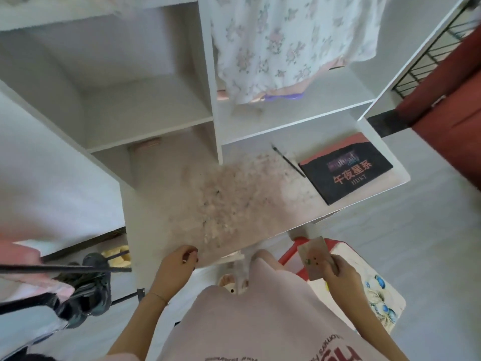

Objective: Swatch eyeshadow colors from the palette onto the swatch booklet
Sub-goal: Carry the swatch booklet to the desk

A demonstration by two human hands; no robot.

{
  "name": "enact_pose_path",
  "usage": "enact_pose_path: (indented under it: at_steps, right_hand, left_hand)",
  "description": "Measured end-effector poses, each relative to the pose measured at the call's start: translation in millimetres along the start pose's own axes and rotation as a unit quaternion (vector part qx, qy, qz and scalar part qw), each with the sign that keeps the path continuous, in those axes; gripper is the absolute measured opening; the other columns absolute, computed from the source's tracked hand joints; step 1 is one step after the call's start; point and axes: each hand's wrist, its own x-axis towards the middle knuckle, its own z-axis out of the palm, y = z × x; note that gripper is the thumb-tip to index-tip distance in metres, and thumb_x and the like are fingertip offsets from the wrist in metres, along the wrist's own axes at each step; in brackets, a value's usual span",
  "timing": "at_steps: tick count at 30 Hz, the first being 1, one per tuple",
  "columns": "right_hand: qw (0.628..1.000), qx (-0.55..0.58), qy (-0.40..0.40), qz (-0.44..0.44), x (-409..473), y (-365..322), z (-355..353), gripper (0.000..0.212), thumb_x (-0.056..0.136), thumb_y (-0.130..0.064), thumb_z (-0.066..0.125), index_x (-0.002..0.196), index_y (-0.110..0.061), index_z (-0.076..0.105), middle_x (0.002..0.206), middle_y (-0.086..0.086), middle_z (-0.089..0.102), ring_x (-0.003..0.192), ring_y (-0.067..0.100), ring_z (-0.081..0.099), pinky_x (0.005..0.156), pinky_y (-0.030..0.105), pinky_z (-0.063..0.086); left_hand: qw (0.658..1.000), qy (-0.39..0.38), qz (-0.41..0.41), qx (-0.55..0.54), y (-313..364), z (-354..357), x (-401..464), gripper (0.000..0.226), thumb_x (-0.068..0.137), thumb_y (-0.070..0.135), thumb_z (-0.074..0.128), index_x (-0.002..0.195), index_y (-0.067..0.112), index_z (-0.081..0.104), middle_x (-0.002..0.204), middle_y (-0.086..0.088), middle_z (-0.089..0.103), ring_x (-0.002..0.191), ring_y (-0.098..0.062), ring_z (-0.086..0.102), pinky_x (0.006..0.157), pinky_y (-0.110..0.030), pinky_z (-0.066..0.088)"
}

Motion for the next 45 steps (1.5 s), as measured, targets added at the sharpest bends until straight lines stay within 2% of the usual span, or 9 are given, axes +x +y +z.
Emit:
enact_pose_path:
  at_steps: [6, 11, 18, 21, 25, 31, 35, 41, 45]
  right_hand:
    - [0.997, 0.025, 0.03, 0.067, 18, 5, -10, 0.019, 0.089, -0.016, 0.046, 0.071, -0.015, 0.052, 0.062, 0.001, 0.051, 0.069, 0.027, 0.047, 0.061, 0.032, 0.033]
    - [0.998, 0.015, 0.03, 0.05, 66, -6, -32, 0.025, 0.092, -0.026, 0.048, 0.076, -0.01, 0.059, 0.068, 0.008, 0.062, 0.066, 0.025, 0.055, 0.055, 0.03, 0.036]
    - [0.986, -0.085, -0.116, -0.088, 204, -61, -60, 0.02, 0.094, -0.021, 0.046, 0.105, -0.012, 0.06, 0.078, -0.009, 0.058, 0.069, 0.0, 0.053, 0.054, 0.01, 0.037]
    - [0.954, -0.148, -0.199, -0.168, 257, -92, -65, 0.031, 0.094, -0.02, 0.046, 0.122, -0.01, 0.052, 0.099, 0.0, 0.065, 0.079, 0.006, 0.056, 0.064, 0.012, 0.043]
    - [0.92, -0.163, -0.274, -0.228, 299, -130, -55, 0.025, 0.093, -0.02, 0.047, 0.118, -0.017, 0.053, 0.107, 0.002, 0.065, 0.093, 0.014, 0.06, 0.067, 0.017, 0.047]
    - [0.892, -0.093, -0.329, -0.296, 310, -153, -22, 0.014, 0.088, -0.017, 0.049, 0.1, -0.024, 0.053, 0.085, -0.012, 0.059, 0.079, 0.008, 0.06, 0.061, 0.011, 0.046]
    - [0.883, -0.046, -0.334, -0.327, 313, -150, -6, 0.012, 0.087, -0.022, 0.051, 0.085, -0.033, 0.051, 0.083, -0.016, 0.058, 0.075, -0.005, 0.056, 0.061, 0.009, 0.044]
    - [0.866, 0.05, -0.332, -0.37, 330, -133, 0, 0.023, 0.089, -0.013, 0.051, 0.085, -0.036, 0.054, 0.085, -0.015, 0.063, 0.074, -0.011, 0.058, 0.057, 0.006, 0.045]
    - [0.867, 0.144, -0.353, -0.322, 327, -113, -8, 0.015, 0.09, -0.023, 0.052, 0.099, -0.034, 0.055, 0.093, -0.009, 0.067, 0.08, 0.005, 0.067, 0.068, 0.029, 0.056]
  left_hand:
    - [0.998, -0.05, 0.029, 0.022, 36, 18, 35, 0.014, 0.093, 0.019, 0.046, 0.095, 0.027, 0.057, 0.09, 0.005, 0.065, 0.082, -0.012, 0.061, 0.071, -0.021, 0.043]
    - [0.999, -0.035, 0.003, -0.017, 66, 32, 67, 0.014, 0.093, 0.018, 0.046, 0.095, 0.026, 0.058, 0.091, 0.003, 0.064, 0.086, -0.016, 0.062, 0.081, -0.033, 0.048]
    - [0.992, 0.111, -0.036, -0.05, 121, 55, 117, 0.016, 0.092, 0.014, 0.049, 0.1, 0.018, 0.063, 0.101, -0.004, 0.065, 0.093, -0.02, 0.06, 0.072, -0.021, 0.035]
    - [0.985, 0.152, -0.052, -0.06, 155, 74, 142, 0.024, 0.092, 0.015, 0.047, 0.112, 0.011, 0.061, 0.111, -0.007, 0.063, 0.1, -0.022, 0.058, 0.075, -0.018, 0.034]
    - [0.979, 0.196, -0.051, -0.011, 188, 100, 171, 0.029, 0.092, 0.018, 0.047, 0.118, 0.012, 0.057, 0.122, -0.008, 0.056, 0.11, -0.026, 0.051, 0.088, -0.028, 0.038]
    - [0.957, 0.243, -0.063, 0.143, 190, 137, 186, 0.059, 0.086, 0.048, 0.029, 0.133, 0.017, 0.045, 0.146, -0.015, 0.033, 0.138, -0.035, 0.021, 0.111, -0.051, 0.005]
    - [0.945, 0.274, -0.035, 0.175, 175, 150, 189, 0.06, 0.085, 0.049, 0.027, 0.129, 0.016, 0.051, 0.142, -0.015, 0.04, 0.133, -0.037, 0.033, 0.108, -0.057, 0.017]
    - [0.907, 0.362, 0.003, 0.217, 156, 164, 200, 0.059, 0.084, 0.052, 0.029, 0.129, 0.021, 0.051, 0.139, -0.009, 0.046, 0.13, -0.031, 0.039, 0.109, -0.049, 0.02]
    - [0.909, 0.394, 0.022, 0.136, 153, 163, 194, 0.068, 0.082, 0.058, 0.024, 0.14, 0.022, 0.033, 0.147, -0.003, 0.033, 0.138, -0.019, 0.022, 0.115, -0.037, 0.005]
